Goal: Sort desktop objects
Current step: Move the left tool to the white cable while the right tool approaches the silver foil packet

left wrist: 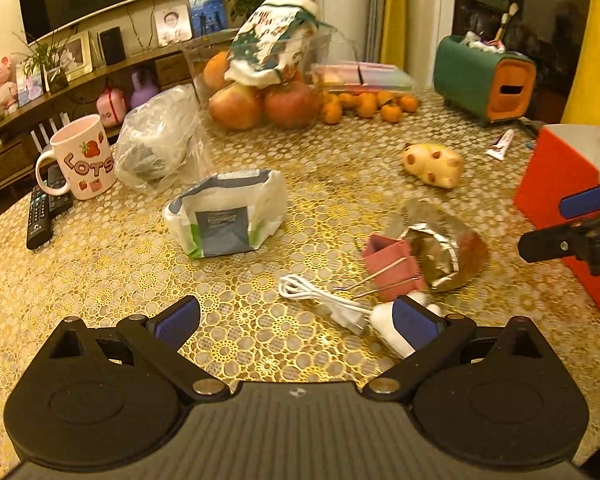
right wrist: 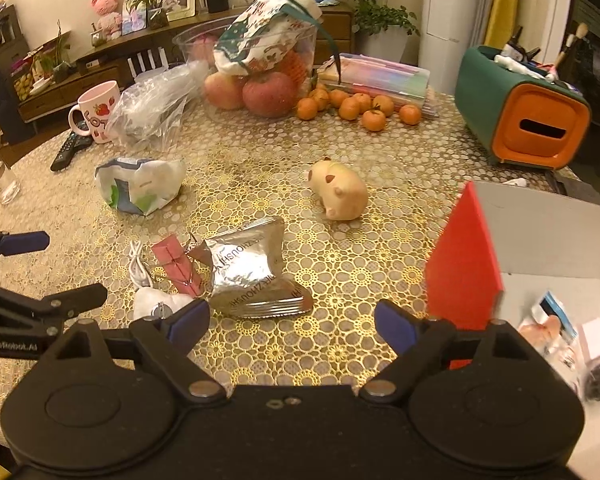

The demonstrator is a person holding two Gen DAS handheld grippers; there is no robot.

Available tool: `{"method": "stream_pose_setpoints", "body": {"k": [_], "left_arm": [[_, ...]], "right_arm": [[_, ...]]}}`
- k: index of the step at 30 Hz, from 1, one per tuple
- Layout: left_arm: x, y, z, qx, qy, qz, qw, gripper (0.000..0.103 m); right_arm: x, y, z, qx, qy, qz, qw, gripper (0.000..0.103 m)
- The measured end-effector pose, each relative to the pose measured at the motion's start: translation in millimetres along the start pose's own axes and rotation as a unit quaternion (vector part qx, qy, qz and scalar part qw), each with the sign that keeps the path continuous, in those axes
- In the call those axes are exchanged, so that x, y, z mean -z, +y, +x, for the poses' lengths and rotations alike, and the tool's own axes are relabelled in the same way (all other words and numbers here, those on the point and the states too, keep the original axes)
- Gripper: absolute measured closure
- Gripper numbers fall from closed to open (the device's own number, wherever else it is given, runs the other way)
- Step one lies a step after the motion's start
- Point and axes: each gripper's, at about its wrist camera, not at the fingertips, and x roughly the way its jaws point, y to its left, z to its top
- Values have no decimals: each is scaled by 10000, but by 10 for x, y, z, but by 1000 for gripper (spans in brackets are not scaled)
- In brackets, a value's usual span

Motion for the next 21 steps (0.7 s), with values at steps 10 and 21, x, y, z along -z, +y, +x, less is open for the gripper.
{"method": "stream_pose_setpoints", "body": {"k": [10,21], "left_arm": [[-9,20,320,-83,165,-169,9997,0],[29,19,488,-159,235,-43,9996,0]], "right_arm": [[-64,63,290,-44,147,-130,9998,15],[-168,80,551,-13,253,-224,9994,17]]}}
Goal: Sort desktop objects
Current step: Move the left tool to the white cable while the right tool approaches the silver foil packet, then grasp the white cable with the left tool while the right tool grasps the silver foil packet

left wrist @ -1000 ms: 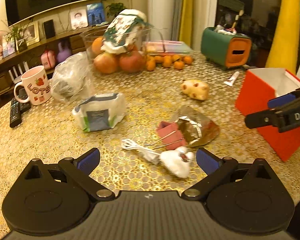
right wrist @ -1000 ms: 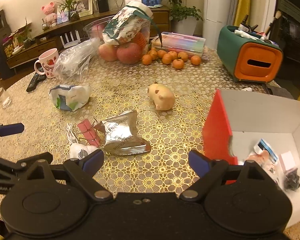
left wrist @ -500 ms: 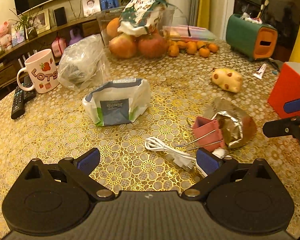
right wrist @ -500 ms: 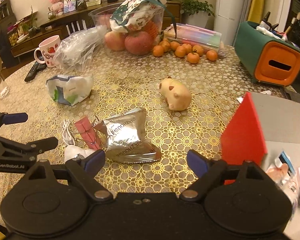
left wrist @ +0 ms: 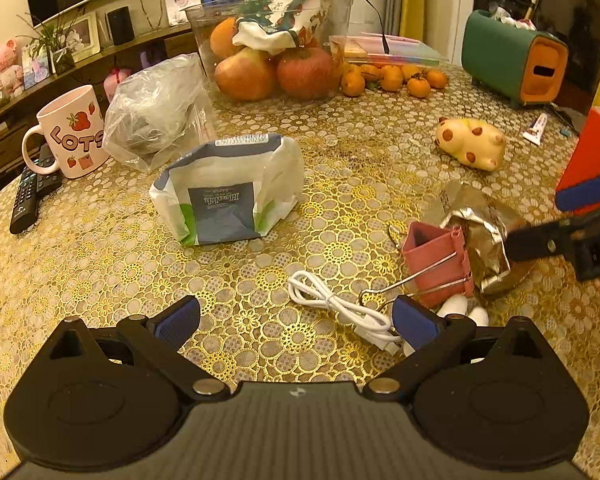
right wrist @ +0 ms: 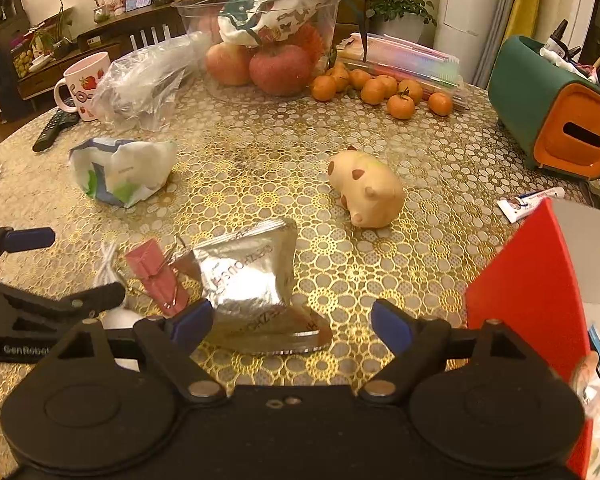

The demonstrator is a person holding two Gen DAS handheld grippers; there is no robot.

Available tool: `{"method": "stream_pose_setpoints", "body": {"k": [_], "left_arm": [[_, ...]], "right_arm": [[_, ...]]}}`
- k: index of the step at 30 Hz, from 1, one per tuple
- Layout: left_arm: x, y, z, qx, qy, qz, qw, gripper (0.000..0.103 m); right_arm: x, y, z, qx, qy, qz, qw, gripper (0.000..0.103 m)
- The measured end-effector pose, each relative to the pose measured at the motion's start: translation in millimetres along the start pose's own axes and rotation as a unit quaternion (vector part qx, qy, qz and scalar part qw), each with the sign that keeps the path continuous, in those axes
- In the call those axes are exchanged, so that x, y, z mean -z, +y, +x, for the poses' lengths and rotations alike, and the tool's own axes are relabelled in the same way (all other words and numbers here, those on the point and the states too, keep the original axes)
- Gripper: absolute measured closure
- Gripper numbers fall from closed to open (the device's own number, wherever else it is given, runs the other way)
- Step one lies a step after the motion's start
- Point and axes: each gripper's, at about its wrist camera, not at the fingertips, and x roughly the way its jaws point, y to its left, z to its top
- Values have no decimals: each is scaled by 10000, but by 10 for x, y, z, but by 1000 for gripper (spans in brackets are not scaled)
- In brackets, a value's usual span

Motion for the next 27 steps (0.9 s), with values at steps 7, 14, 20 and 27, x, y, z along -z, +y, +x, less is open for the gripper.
{"method": "stream_pose_setpoints", "body": {"k": [7,14,20,27], "left_arm": [[69,101,-12,112,-52,-100,9999,0],[118,183,-48,215,-52,-87,9997,0],[94,159,-58,526,27,-445,9976,24],[55,34,-28,685,87,-681,9953,53]], "right_arm": [[-101,66,55,-202,-90,-23,9998,17],[-97,117,157,-154,-12,-55,9999,20],[-76,122,236,-190,52,13,9998,27],[-65,171,335,-220,153,-13,9996,36]]}}
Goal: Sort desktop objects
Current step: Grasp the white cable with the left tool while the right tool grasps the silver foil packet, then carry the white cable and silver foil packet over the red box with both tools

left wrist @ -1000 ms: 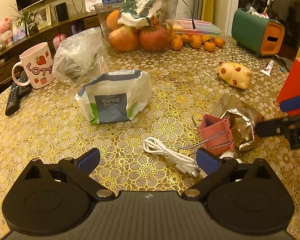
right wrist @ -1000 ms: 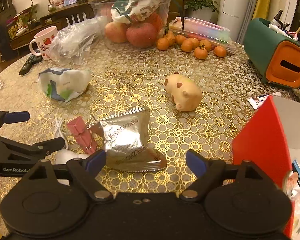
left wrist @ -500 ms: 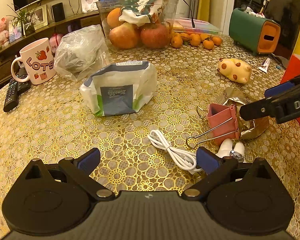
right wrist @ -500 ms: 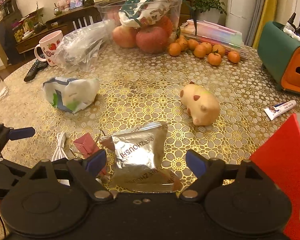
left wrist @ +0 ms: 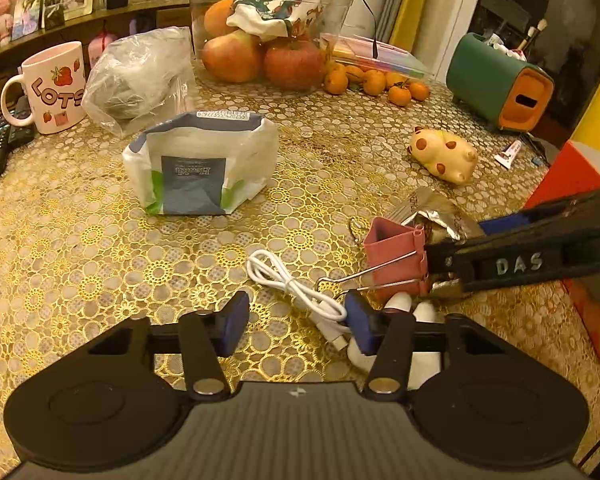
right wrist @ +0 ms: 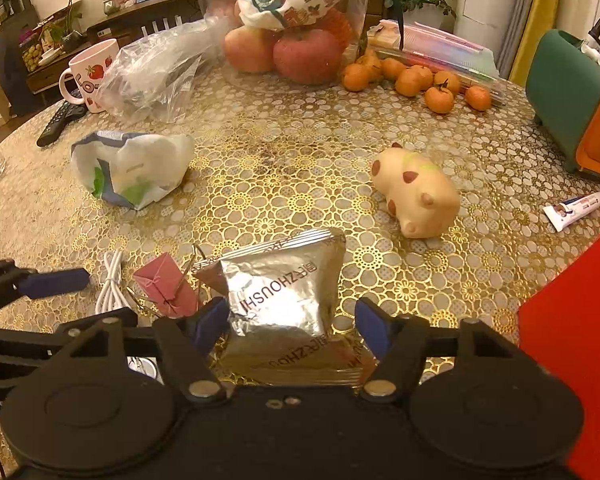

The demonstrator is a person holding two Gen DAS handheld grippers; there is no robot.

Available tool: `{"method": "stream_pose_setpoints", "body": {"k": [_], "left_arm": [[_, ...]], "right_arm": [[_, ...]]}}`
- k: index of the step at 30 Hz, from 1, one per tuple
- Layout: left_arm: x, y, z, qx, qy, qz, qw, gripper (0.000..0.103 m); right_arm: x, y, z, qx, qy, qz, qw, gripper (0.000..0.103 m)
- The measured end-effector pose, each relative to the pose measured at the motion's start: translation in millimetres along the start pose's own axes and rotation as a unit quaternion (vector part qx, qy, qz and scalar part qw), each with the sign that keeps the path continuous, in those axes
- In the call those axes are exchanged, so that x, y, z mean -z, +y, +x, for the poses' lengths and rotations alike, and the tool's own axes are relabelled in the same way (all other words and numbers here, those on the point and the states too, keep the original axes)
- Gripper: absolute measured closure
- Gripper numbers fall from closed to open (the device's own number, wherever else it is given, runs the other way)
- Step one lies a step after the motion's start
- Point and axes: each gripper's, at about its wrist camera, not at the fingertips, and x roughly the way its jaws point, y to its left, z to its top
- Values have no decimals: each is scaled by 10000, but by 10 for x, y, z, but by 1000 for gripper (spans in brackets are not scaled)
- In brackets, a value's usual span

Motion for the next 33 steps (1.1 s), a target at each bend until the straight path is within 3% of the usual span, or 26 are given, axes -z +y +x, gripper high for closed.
{"method": "stream_pose_setpoints", "body": {"k": [2,4,13,33], "left_arm": [[-4,-38,14,2,-24,57,10000,59],[-3,-57,18,117,-19,57,9999,72],[22,-128,-4,167,-114,72,9998,88],[113,-169,-372,102,-335,15,9994,93]], "right_arm": [[12,-8,22,-51,27,45,10000,40],[23,-4,16,-67,-12,42,10000,40],[49,5,-48,-29,-102,-60,9999,54],[356,-182,-611,61,-167,229,9996,57]]}}
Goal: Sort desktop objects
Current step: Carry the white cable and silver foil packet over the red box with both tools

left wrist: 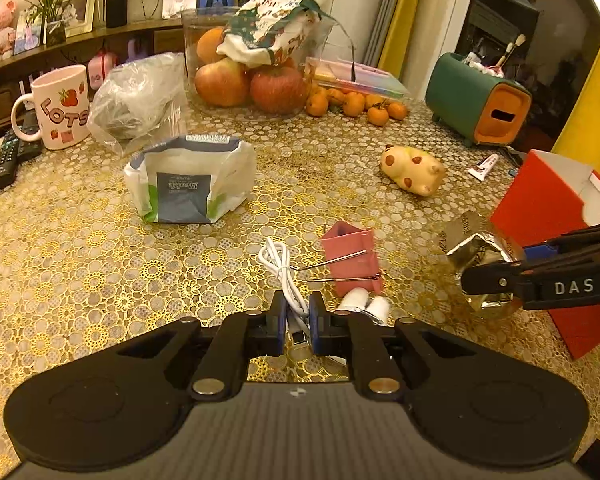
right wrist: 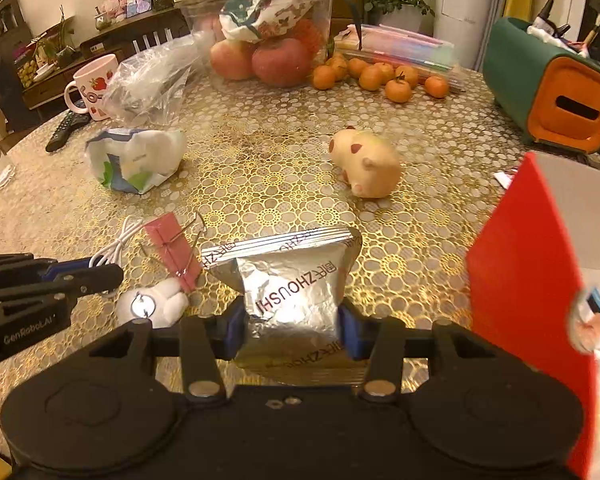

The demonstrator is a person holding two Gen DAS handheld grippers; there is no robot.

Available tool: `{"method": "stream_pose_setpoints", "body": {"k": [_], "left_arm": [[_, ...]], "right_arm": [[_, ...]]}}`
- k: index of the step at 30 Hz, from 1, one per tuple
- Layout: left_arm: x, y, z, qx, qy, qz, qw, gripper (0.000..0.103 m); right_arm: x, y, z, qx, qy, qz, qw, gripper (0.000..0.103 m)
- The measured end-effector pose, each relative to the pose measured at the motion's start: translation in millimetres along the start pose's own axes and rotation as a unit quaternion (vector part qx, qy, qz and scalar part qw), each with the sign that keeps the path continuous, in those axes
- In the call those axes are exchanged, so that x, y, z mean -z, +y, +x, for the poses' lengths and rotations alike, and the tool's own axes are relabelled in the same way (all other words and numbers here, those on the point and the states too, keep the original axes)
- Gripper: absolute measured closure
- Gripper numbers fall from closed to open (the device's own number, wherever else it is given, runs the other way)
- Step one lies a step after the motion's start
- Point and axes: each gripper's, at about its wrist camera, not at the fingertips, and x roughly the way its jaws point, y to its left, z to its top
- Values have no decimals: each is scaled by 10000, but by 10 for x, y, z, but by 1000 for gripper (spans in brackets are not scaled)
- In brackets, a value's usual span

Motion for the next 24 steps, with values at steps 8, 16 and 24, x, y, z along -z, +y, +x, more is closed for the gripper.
{"method": "stream_pose_setpoints", "body": {"k": [8,16,24], "left_arm": [[2,-123,-339,118,-75,55,9999,93],[38,-368,-644,344,-150,319,9988,93],[32,-700,-924,622,-312,620,9957,93]], "right_arm": [[110,39,-392,-63,-110,-72,9999,57],[252,66,-772,-34,-170,-174,9997,57],[352,-22,-1185,6,-406,-195,9990,57]]}}
